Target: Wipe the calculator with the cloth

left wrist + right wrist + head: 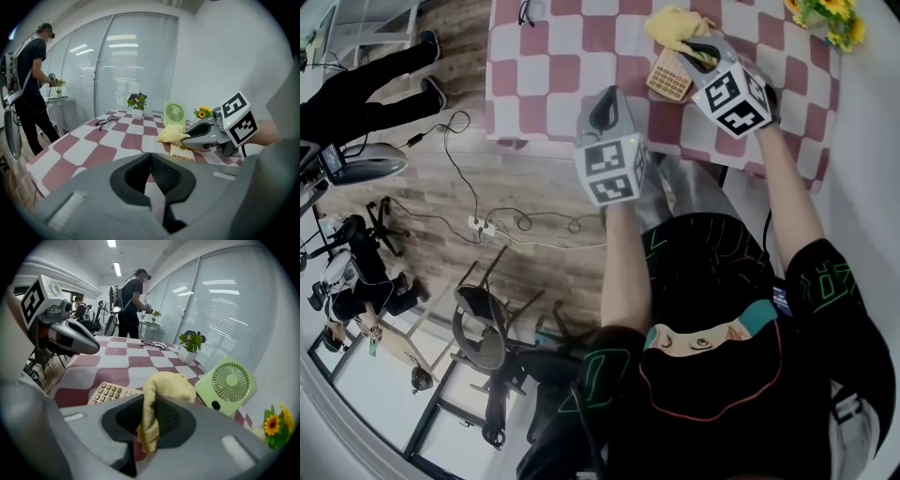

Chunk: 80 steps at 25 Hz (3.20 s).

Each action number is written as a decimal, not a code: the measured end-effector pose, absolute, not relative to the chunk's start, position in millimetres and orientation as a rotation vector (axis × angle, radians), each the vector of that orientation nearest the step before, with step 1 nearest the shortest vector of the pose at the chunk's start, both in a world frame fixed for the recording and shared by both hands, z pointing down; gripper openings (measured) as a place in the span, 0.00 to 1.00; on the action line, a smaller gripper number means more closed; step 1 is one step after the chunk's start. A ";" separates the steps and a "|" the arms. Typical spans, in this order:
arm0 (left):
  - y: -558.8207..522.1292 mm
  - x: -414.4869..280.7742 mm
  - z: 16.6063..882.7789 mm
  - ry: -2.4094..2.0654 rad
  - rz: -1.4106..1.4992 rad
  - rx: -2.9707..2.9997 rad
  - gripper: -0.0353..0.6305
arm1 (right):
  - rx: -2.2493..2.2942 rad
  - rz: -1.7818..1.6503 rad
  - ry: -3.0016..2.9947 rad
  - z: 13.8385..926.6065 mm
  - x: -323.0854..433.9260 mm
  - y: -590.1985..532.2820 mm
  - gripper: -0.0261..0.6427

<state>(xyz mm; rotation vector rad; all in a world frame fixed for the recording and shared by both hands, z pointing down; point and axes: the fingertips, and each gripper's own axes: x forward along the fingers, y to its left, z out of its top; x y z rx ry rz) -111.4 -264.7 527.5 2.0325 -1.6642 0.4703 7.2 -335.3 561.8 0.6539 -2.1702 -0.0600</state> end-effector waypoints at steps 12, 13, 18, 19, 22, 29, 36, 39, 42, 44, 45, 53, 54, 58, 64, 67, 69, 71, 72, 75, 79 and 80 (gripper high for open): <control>-252.5 -110.6 527.6 -1.693 0.432 1.998 0.07 | 0.601 -0.064 -2.199 561.2 -7.2 -303.8 0.14; -251.3 -110.4 527.2 -1.695 0.429 1.996 0.07 | 0.597 -0.064 -2.201 560.7 -7.9 -301.0 0.14; -246.7 -110.3 528.6 -1.703 0.418 1.983 0.07 | 0.547 -0.064 -2.220 561.6 -17.0 -282.9 0.14; -246.3 -109.8 528.4 -1.703 0.417 1.983 0.07 | 0.539 -0.064 -2.222 561.3 -18.5 -279.2 0.14; -248.4 -107.7 525.9 -1.703 0.413 1.991 0.07 | 0.519 -0.068 -2.226 558.9 -22.3 -271.5 0.14; -254.8 -110.6 515.6 -1.727 0.395 2.005 0.07 | 0.446 -0.014 -2.268 558.8 -34.9 -251.8 0.14; -262.7 -126.1 498.8 -1.792 0.351 1.998 0.07 | 0.429 0.139 -2.353 545.7 -52.4 -243.3 0.14; -264.3 -137.4 488.5 -1.835 0.332 1.988 0.07 | 0.470 0.226 -2.422 529.4 -59.4 -249.2 0.14; -269.0 -141.6 475.4 -1.868 0.304 2.003 0.07 | 0.544 0.290 -2.492 509.6 -60.1 -265.6 0.14; -275.1 -143.2 464.7 -1.887 0.279 2.017 0.07 | 0.597 0.318 -2.529 493.4 -57.7 -280.2 0.14; -278.8 -143.8 458.9 -1.896 0.267 2.025 0.07 | 0.626 0.324 -2.543 484.9 -55.5 -288.6 0.14; -307.8 -150.3 412.5 -1.967 0.181 2.101 0.07 | 0.972 0.315 -2.616 423.7 -22.9 -363.2 0.14; -312.1 -151.3 407.8 -1.978 0.173 2.111 0.07 | 1.013 0.317 -2.624 418.1 -18.8 -371.1 0.14; -325.5 -150.9 381.5 -2.013 0.140 2.159 0.07 | 1.160 0.311 -2.644 389.9 -0.2 -390.1 0.14; -348.0 -150.1 338.9 -2.067 0.094 2.250 0.07 | 1.286 0.201 -2.716 344.2 20.6 -408.8 0.14; -356.7 -152.3 321.5 -2.096 0.071 2.282 0.07 | 1.340 0.149 -2.743 326.5 28.9 -416.9 0.14; -359.4 -151.2 312.9 -2.095 0.066 2.292 0.07 | 1.367 0.128 -2.753 317.6 33.3 -421.3 0.14; -363.9 -150.8 308.2 -2.112 0.061 2.303 0.07 | 1.393 0.112 -2.759 310.4 37.3 -426.0 0.14; -366.4 -151.1 306.3 -2.122 0.058 2.308 0.07 | 1.402 0.105 -2.761 307.6 38.4 -428.3 0.14; -368.7 -152.4 299.0 -2.146 0.052 2.316 0.07 | 1.407 0.076 -2.764 303.0 37.4 -429.8 0.14; -367.8 -147.1 294.1 -2.147 0.041 2.319 0.07 | 1.423 0.043 -2.764 296.4 42.1 -430.0 0.14; -367.8 -145.9 294.4 -2.147 0.040 2.321 0.07 | 1.425 0.036 -2.765 295.4 42.9 -430.1 0.14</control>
